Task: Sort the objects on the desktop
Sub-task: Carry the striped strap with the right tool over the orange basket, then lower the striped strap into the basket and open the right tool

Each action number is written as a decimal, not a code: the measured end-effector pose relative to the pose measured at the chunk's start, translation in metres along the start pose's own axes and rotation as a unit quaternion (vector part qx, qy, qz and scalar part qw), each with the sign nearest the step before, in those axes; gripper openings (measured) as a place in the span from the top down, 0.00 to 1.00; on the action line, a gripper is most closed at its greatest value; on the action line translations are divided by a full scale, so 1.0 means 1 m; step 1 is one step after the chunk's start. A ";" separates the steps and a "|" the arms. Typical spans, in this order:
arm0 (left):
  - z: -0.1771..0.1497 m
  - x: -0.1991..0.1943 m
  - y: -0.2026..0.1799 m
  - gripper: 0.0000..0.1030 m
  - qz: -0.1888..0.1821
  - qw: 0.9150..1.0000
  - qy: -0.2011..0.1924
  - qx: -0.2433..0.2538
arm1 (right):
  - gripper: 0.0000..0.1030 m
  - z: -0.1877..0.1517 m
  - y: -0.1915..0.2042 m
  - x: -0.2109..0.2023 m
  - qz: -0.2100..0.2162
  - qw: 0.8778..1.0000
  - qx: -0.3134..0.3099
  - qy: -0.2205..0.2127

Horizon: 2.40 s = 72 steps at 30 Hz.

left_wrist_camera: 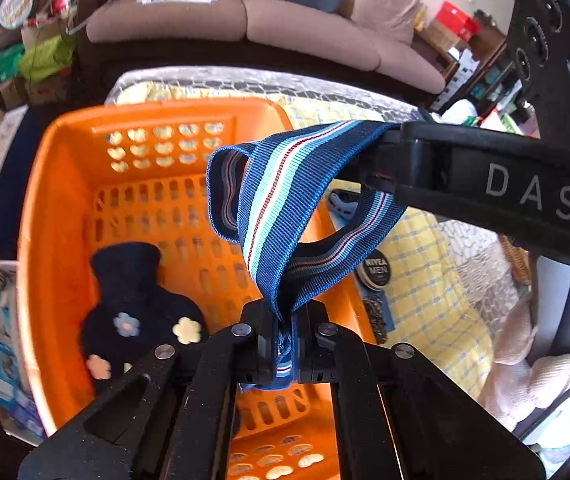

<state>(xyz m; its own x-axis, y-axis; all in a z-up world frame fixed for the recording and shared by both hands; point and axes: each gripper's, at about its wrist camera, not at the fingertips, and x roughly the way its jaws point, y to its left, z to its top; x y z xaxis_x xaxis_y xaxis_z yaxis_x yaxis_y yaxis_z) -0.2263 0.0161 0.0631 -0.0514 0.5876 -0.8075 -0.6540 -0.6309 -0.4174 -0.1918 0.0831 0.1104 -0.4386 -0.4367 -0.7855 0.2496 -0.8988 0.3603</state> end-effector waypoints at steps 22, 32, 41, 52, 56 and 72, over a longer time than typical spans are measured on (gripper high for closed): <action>0.056 0.077 0.044 0.96 -0.018 0.998 0.051 -0.028 | 0.63 0.027 -0.010 0.050 -0.093 0.994 -0.048 0.004; 0.055 0.094 0.067 0.95 -0.025 0.997 0.047 -0.064 | 0.48 0.036 -0.035 0.037 -0.082 0.996 -0.023 -0.004; 0.058 0.101 0.064 0.95 0.013 0.996 0.051 -0.072 | 0.48 0.037 -0.030 0.023 -0.059 0.998 -0.022 -0.006; 0.047 0.079 0.041 0.52 0.031 0.997 0.061 -0.043 | 0.48 0.028 -0.031 -0.003 -0.053 0.998 -0.017 -0.019; 0.042 0.057 0.035 0.49 0.040 0.997 0.058 -0.040 | 0.48 0.021 -0.037 -0.014 -0.060 0.998 -0.009 -0.023; 0.007 -0.033 0.000 0.00 0.037 0.999 0.020 -0.015 | 0.15 -0.037 -0.071 -0.072 -0.087 0.996 0.012 -0.029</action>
<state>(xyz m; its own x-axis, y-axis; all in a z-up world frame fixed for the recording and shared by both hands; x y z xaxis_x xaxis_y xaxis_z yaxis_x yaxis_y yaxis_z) -0.2303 0.0004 0.0928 -0.0684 0.5187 -0.8522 -0.6270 -0.6868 -0.3677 -0.1459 0.1794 0.1225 -0.5225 -0.2754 -0.8069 0.1447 -0.9613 0.2344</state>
